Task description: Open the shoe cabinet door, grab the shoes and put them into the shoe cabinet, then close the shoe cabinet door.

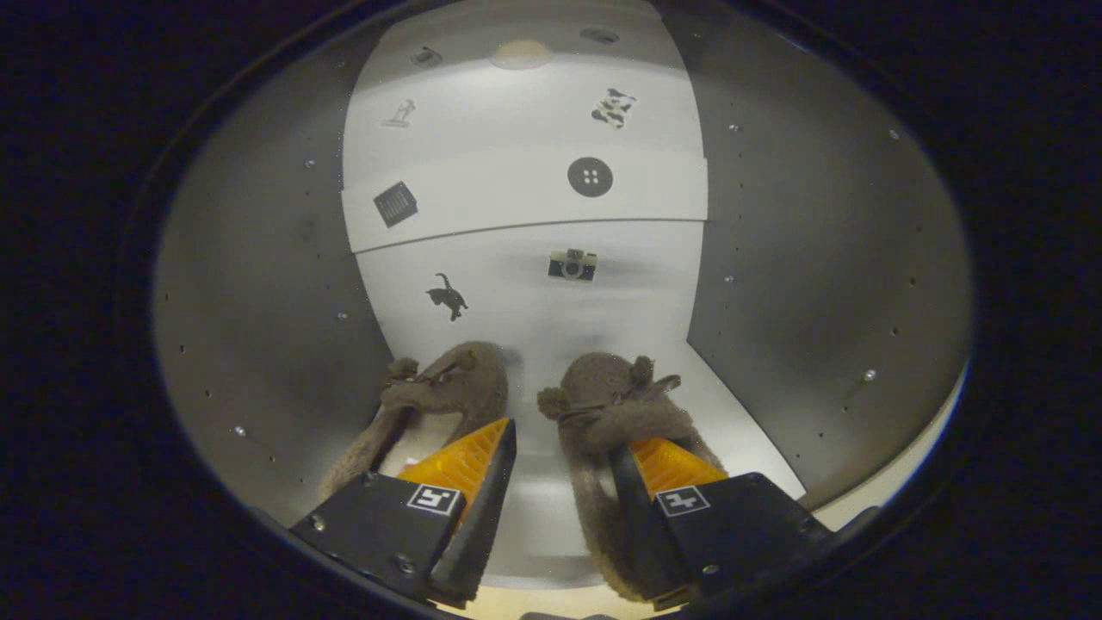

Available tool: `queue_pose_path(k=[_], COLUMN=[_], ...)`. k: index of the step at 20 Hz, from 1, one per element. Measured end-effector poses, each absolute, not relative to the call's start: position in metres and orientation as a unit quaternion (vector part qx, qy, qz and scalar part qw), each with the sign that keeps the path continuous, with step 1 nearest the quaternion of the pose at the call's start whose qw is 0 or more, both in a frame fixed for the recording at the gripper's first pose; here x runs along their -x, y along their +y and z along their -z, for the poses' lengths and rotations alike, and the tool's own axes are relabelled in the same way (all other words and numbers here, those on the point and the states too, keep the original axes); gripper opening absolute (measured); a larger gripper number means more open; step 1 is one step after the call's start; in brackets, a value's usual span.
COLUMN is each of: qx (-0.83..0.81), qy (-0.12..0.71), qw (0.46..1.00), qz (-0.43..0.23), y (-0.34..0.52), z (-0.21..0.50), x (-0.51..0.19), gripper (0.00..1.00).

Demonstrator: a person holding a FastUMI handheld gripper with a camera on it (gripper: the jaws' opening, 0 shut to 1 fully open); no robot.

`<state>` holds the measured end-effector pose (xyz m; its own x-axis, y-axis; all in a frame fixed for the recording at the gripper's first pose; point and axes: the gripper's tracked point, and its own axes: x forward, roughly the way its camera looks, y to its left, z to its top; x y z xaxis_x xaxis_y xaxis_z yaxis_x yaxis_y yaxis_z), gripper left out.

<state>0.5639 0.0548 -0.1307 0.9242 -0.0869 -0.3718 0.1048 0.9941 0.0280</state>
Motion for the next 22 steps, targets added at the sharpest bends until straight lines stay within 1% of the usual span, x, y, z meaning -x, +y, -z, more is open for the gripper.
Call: queue_pose_path(k=[1, 2, 3, 6, 9, 16, 19, 22], qx=[-0.024, -0.023, -0.019, -0.003, -0.013, 0.004, 0.006, 0.007], qy=[0.182, 0.179, 0.174, 0.149, 0.121, 0.088, 0.074, 0.062], qw=[0.982, 0.983, 0.984, 0.988, 0.992, 0.996, 0.997, 0.998], qz=[0.045, 0.042, 0.04, 0.044, 0.023, -0.003, -0.005, -0.002], y=[0.057, 0.06, 0.063, 0.065, 0.079, 0.094, 0.088, 0.074], z=[0.129, 0.128, 0.125, 0.112, 0.095, 0.077, 0.069, 0.062], x=[-0.557, -0.55, -0.542, -0.516, -0.481, -0.359, -0.3, -0.238], gripper=[0.69, 0.76, 0.79, 0.79, 0.79, 0.79, 1.0, 0.99])
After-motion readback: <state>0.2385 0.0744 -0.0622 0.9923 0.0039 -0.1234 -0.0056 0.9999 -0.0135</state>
